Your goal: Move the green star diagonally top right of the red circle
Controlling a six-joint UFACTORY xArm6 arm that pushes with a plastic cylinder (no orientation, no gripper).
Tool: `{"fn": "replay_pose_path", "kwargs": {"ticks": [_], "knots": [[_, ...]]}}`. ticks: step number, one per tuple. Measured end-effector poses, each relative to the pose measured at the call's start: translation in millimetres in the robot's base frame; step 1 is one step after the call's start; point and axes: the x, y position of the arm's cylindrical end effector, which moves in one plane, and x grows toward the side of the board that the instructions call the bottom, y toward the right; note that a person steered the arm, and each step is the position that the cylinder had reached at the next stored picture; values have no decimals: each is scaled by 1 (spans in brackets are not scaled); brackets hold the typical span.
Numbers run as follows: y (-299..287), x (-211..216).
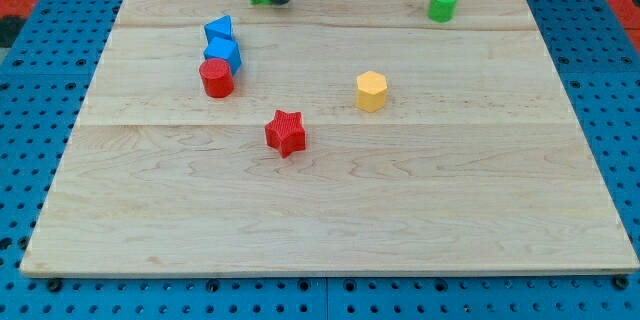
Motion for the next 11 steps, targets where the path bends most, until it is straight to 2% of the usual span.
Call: {"fn": "replay_pose_path", "kwargs": {"ticks": [1, 2, 3, 4, 5, 7, 8, 9, 10, 11], "knots": [[-64, 62], [-152, -2], [-141, -55], [-137, -57], [-98, -56], [-85, -57], [-44, -57], [55, -43], [98, 63], [108, 7]]}}
